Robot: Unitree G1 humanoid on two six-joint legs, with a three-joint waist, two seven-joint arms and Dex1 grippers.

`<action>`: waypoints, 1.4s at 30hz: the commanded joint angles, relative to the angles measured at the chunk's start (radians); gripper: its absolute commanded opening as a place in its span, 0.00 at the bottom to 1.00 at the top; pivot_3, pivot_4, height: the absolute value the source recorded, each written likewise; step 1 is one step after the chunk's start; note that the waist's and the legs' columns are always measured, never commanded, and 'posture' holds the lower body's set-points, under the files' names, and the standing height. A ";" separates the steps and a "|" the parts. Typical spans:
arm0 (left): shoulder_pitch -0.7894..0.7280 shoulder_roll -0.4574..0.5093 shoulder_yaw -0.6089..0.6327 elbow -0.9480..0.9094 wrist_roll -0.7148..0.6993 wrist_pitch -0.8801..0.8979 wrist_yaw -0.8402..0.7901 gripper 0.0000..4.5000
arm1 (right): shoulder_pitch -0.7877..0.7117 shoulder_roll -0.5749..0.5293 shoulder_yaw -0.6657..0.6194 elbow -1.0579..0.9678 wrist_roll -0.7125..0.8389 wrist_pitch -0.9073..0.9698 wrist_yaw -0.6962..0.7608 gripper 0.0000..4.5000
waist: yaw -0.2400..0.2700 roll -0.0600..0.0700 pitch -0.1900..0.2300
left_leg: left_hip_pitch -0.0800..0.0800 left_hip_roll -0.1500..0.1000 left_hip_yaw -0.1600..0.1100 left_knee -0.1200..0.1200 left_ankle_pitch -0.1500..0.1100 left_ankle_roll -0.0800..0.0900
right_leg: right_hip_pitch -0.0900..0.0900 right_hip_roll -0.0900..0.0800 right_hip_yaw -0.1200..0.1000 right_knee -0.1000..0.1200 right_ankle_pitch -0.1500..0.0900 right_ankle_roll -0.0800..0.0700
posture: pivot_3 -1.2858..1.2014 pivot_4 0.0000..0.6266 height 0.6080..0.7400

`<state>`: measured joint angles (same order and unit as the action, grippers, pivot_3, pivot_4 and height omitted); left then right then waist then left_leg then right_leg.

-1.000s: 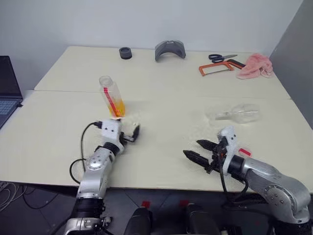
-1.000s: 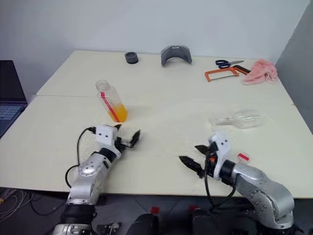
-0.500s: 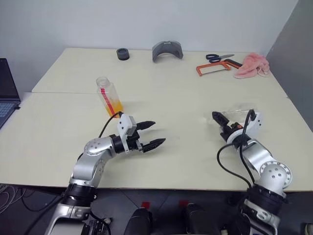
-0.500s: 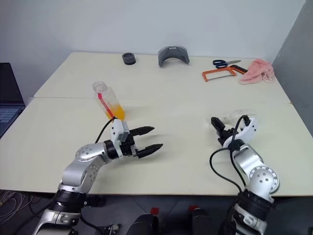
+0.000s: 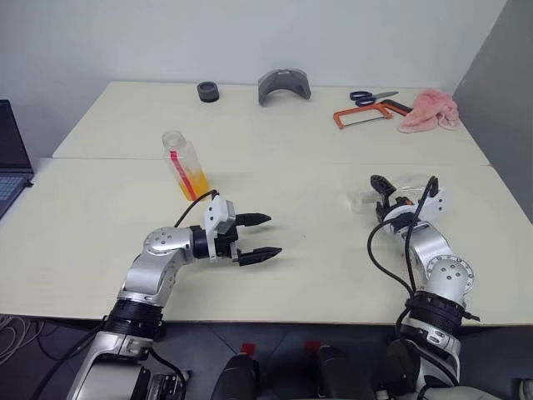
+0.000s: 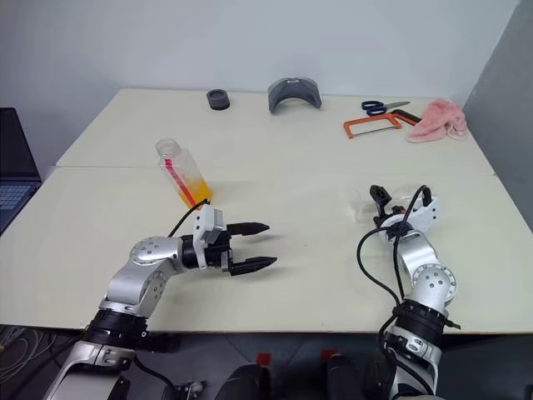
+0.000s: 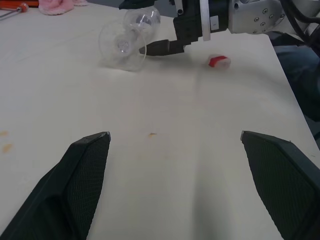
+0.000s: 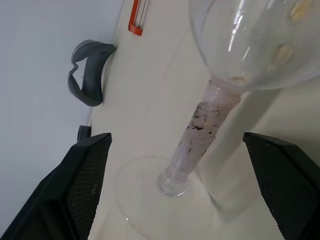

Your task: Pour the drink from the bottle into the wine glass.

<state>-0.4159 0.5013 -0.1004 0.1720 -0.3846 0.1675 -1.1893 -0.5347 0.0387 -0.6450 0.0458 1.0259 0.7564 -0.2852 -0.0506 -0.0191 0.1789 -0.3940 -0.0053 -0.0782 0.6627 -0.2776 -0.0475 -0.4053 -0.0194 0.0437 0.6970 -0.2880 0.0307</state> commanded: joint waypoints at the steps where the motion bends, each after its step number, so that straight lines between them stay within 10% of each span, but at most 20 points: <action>1: -0.019 -0.009 0.005 0.001 0.008 -0.027 -0.006 1.00 | -0.036 -0.003 0.009 0.020 0.020 -0.056 0.017 1.00 | -0.001 0.000 0.000 | 0.000 0.000 0.000 0.000 0.000 0.000 | 0.000 0.000 0.000 0.000 0.000 0.000 | 0.52 0.24 1.00; 15: -0.021 -0.031 0.010 0.012 0.027 -0.042 0.005 1.00 | -0.075 -0.009 0.044 0.086 0.058 -0.139 0.088 0.03 | -0.005 0.001 0.000 | 0.000 0.001 -0.001 0.000 0.000 0.000 | 0.000 0.000 0.000 0.000 0.000 0.000 | 0.52 0.24 1.00; 26: 0.006 -0.020 0.028 0.003 0.033 -0.031 0.043 1.00 | 0.139 -0.249 0.609 -0.032 -0.583 -0.403 0.434 0.03 | -0.007 0.002 0.001 | -0.001 -0.001 -0.001 0.000 0.000 0.000 | -0.001 0.000 0.000 -0.001 0.000 0.000 | 0.52 0.24 1.00; 42: 0.098 0.015 0.099 -0.057 0.022 -0.003 0.141 1.00 | 0.298 -0.286 0.770 -0.029 -0.880 -0.616 0.591 0.03 | -0.007 0.001 0.000 | 0.002 0.001 -0.003 0.000 0.000 0.000 | 0.001 0.000 0.000 -0.001 0.000 0.000 | 0.52 0.24 1.00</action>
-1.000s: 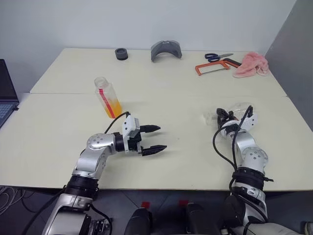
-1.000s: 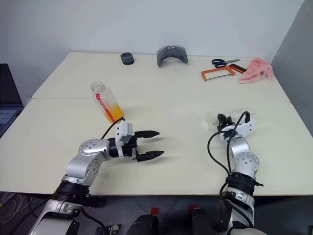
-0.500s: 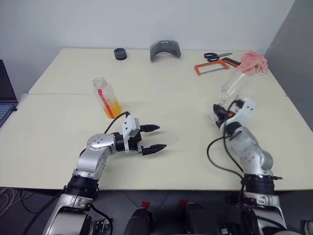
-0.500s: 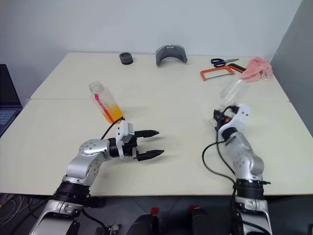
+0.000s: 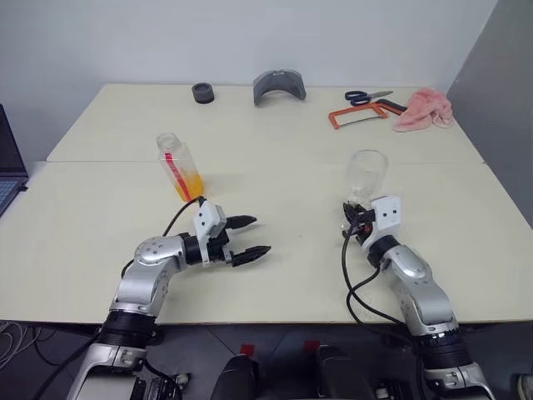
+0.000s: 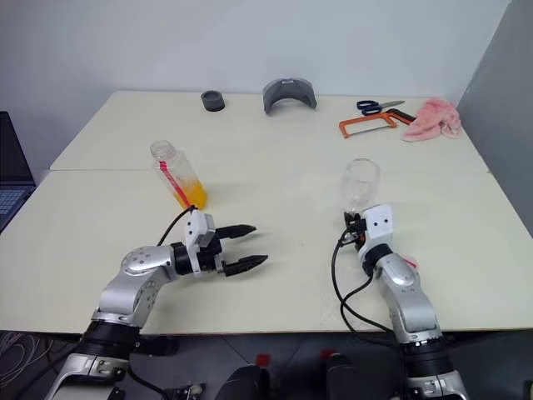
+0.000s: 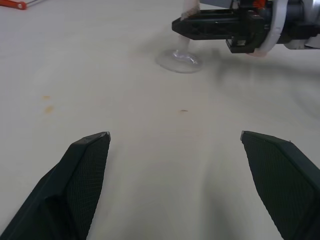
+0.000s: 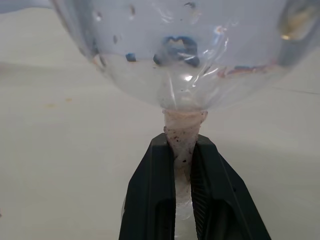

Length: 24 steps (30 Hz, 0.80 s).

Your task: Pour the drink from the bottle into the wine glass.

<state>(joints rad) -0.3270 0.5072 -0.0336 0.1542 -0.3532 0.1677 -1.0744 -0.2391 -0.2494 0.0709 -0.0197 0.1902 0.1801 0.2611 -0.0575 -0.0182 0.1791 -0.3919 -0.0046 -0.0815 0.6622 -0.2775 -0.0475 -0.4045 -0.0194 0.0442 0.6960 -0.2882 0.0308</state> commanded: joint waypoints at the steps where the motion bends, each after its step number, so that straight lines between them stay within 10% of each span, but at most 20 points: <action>1: 0.014 0.009 0.038 -0.043 -0.009 -0.004 0.035 1.00 | -0.010 0.004 0.061 0.040 -0.044 -0.054 0.070 0.03 | 0.000 0.000 0.000 | 0.000 0.000 0.000 0.000 0.000 0.000 | 0.000 0.000 0.000 0.000 0.000 0.000 | 0.52 0.24 1.00; 24: 0.068 0.046 0.180 -0.233 -0.024 0.070 0.264 1.00 | -0.454 0.207 0.131 0.690 -0.136 -0.384 0.306 0.03 | 0.000 0.000 0.001 | -0.001 0.001 -0.001 0.000 0.000 0.000 | -0.001 -0.003 0.000 0.000 0.000 0.000 | 0.52 0.24 1.00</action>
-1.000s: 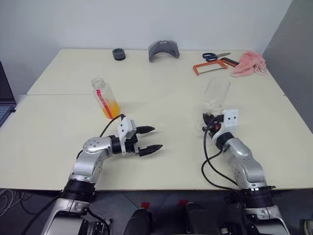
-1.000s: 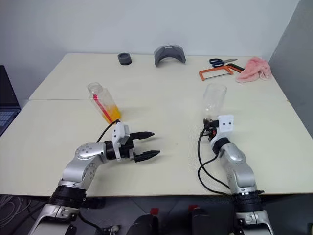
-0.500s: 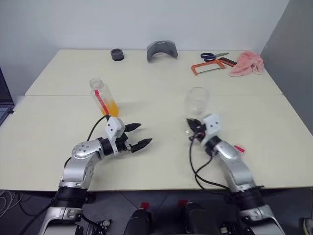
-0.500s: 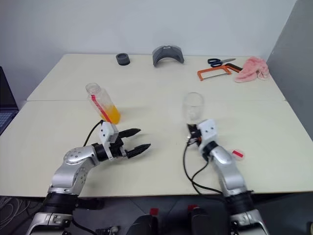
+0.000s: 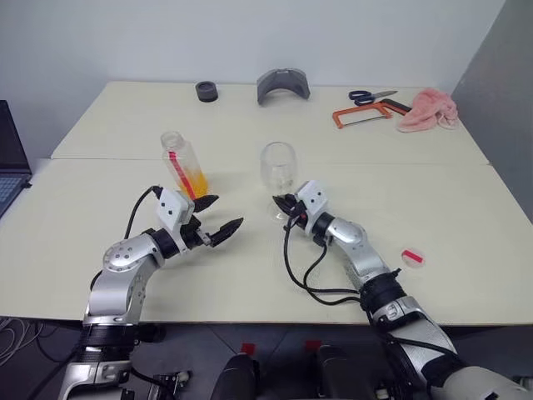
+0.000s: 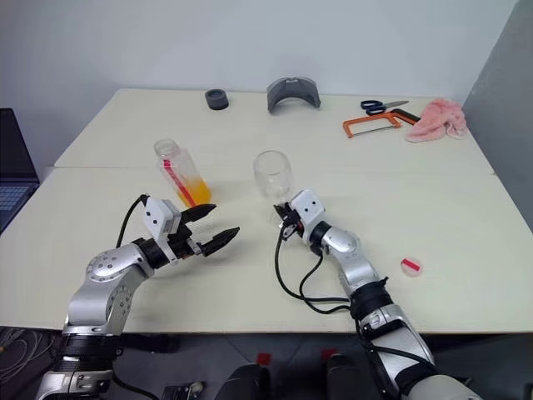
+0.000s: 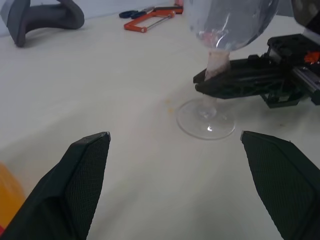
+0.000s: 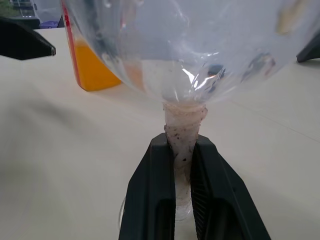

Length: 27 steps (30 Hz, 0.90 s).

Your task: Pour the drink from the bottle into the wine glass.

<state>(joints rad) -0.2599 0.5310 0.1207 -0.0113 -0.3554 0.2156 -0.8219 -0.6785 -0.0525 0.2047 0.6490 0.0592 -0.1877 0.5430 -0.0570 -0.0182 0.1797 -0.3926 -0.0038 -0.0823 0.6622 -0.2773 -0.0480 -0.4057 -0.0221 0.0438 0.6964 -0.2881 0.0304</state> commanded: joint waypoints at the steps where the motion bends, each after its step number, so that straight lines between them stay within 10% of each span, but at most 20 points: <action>1: -0.001 0.025 0.025 -0.078 -0.023 0.030 0.013 1.00 | -0.015 0.014 -0.008 0.027 0.001 -0.012 0.030 0.03 | 0.000 0.000 0.000 | 0.000 0.000 0.000 0.000 0.000 0.000 | 0.000 0.000 0.000 0.000 0.000 0.000 | 0.52 0.24 1.00; 3: -0.006 0.028 0.022 -0.092 -0.023 0.040 0.014 1.00 | -0.014 0.019 -0.016 0.032 0.005 -0.012 0.034 0.03 | 0.000 0.000 0.000 | 0.000 0.000 0.000 0.000 0.000 0.000 | 0.000 0.000 0.000 0.000 0.000 0.000 | 0.52 0.24 1.00; 15: -0.039 0.000 0.005 -0.105 -0.019 0.045 0.025 1.00 | 0.033 0.024 -0.023 -0.058 0.011 0.033 0.071 0.96 | 0.000 0.000 0.000 | 0.000 0.000 0.000 0.000 0.000 0.000 | 0.000 0.000 0.000 0.000 0.000 0.000 | 0.52 0.24 1.00; 27: 0.081 -0.147 0.109 -0.032 0.115 -0.044 0.402 1.00 | 0.310 -0.233 0.023 -0.655 0.046 0.329 0.233 1.00 | 0.009 0.000 0.000 | -0.001 0.000 0.000 0.000 0.000 0.000 | 0.000 -0.001 0.000 0.000 0.000 0.000 | 0.52 0.24 1.00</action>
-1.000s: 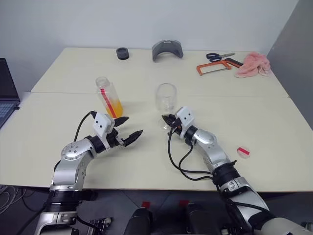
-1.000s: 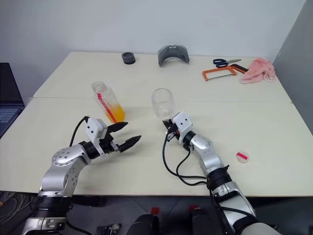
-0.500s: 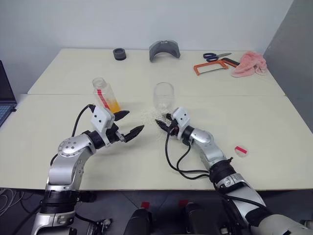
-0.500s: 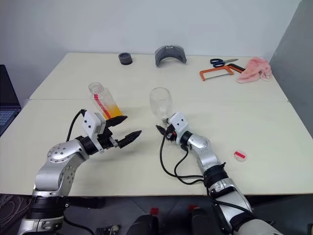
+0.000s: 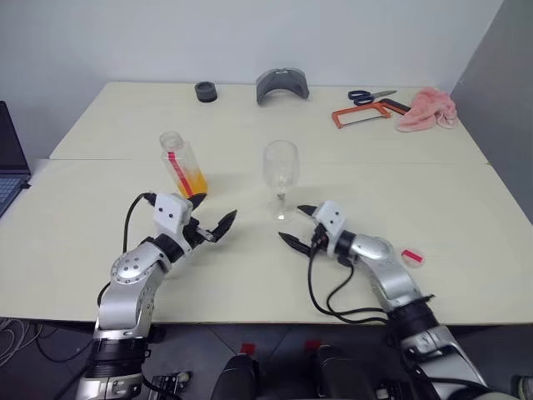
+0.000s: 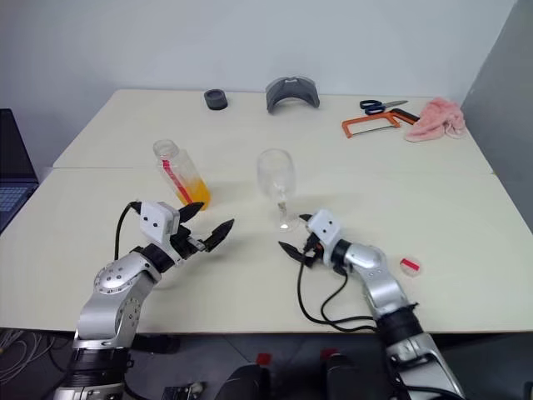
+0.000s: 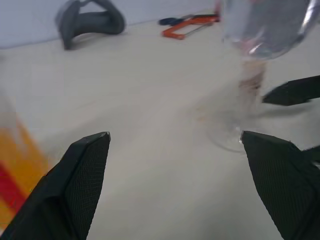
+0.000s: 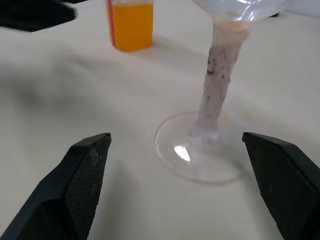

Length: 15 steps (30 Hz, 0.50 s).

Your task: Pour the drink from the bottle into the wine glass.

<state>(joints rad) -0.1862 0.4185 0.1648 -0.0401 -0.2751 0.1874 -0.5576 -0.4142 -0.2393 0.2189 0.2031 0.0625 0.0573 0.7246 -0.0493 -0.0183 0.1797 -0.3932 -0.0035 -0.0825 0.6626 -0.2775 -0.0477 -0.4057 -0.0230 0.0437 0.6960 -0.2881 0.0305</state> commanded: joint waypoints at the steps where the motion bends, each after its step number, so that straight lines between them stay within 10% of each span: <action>1: 0.012 -0.044 0.071 0.003 0.052 -0.016 0.176 1.00 | 0.071 -0.068 0.007 -0.281 0.056 0.121 0.058 1.00 | 0.003 0.000 0.000 | 0.000 0.000 -0.001 0.000 0.000 0.000 | 0.000 0.000 0.000 0.000 0.000 0.000 | 0.52 0.24 1.00; 15: -0.144 0.024 0.095 0.207 0.067 -0.055 0.199 1.00 | 0.144 -0.101 0.013 -0.660 0.130 0.388 -0.025 1.00 | 0.015 -0.001 -0.001 | 0.000 -0.002 -0.001 0.000 0.000 0.000 | 0.001 0.001 -0.001 0.000 0.000 0.000 | 0.52 0.24 1.00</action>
<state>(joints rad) -0.3067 0.4217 0.2445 0.1607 -0.2117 0.1628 -0.3488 -0.2565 -0.3420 0.2295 -0.4070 0.1793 0.4426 0.7103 -0.0344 -0.0193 0.1791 -0.3932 -0.0057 -0.0836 0.6629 -0.2773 -0.0480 -0.4049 -0.0224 0.0422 0.6957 -0.2882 0.0307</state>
